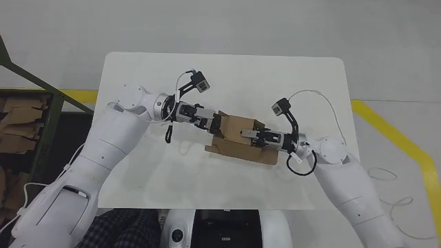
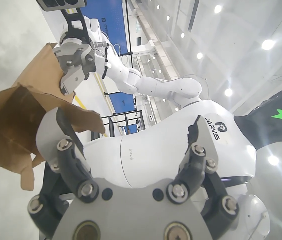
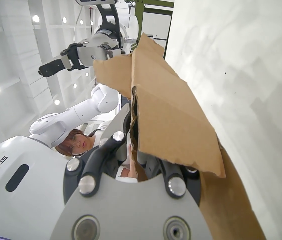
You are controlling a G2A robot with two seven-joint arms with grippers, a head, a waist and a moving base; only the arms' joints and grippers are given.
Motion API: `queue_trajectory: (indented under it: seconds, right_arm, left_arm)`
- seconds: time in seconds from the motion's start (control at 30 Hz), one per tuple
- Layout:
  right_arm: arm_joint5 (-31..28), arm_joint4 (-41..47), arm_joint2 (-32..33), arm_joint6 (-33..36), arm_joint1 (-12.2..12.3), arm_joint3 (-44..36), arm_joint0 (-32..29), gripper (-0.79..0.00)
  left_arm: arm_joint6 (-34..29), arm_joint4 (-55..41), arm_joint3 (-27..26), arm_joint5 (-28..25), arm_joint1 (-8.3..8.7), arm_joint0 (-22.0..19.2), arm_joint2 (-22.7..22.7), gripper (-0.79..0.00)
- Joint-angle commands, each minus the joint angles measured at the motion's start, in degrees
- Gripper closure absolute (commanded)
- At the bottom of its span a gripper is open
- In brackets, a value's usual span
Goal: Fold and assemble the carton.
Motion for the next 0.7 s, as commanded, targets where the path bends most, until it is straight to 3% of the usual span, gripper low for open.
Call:
queue_trajectory:
  seconds: [0.0,0.67]
  right_arm:
    - [0.09,-0.39,-0.16,-0.49,-0.01,-0.21,-0.11,0.000]
    - [1.27,-5.72,0.03,-6.17,0.47,-5.55,-2.65,0.000]
  left_arm:
    - [0.17,0.03,0.16,-0.17,-0.14,-0.11,0.18,-0.785]
    - [1.24,1.33,1.94,-1.24,-2.11,-1.61,3.73,-0.785]
